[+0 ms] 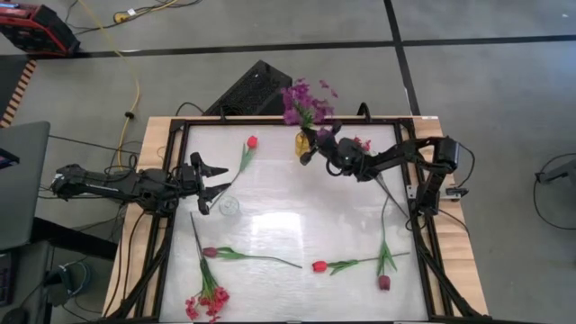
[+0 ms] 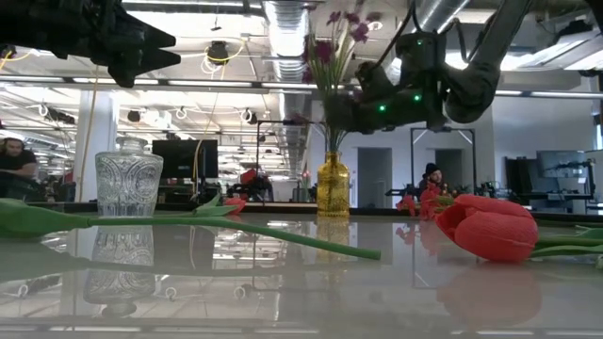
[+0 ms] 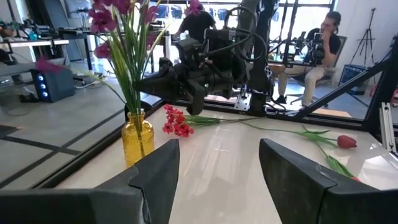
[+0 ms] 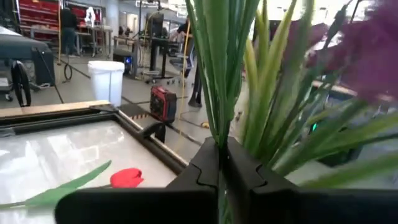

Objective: Sort flowers into vase by color
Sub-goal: Put the violet flowers into the yellow vase

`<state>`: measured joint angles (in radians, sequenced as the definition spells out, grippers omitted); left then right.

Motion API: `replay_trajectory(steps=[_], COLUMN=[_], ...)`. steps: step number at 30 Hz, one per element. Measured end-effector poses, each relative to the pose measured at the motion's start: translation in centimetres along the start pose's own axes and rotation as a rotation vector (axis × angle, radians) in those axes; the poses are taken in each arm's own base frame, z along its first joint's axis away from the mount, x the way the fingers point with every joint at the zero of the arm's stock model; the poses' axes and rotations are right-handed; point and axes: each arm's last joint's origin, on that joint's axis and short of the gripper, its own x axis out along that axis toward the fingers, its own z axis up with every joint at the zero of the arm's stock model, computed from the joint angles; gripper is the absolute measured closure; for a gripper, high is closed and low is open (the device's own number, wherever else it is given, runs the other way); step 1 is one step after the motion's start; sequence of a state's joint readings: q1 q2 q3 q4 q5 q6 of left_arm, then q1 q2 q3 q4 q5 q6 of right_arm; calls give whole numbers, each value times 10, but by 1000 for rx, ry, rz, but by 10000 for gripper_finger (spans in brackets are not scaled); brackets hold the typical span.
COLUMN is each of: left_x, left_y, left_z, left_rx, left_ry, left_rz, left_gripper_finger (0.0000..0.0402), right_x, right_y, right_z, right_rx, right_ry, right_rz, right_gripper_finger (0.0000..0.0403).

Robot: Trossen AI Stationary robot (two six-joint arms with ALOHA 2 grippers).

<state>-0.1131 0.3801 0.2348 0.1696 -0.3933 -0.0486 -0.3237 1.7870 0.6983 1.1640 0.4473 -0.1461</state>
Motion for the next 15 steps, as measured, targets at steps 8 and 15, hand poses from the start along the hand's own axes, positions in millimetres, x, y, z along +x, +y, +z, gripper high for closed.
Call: replay_trajectory(steps=[8,15], left_x=[0,0], left_y=[0,0], left_z=[0,-1], left_rx=[-18,-24], left_ry=[2,6], left_rz=[0,0], left_gripper_finger=[191,191], right_x=[0,0], right_y=[1,1], right_z=[-10,-11], right_rx=[22,12], right_ry=[91,101], right_rz=[8,11], right_gripper_finger=[365,350])
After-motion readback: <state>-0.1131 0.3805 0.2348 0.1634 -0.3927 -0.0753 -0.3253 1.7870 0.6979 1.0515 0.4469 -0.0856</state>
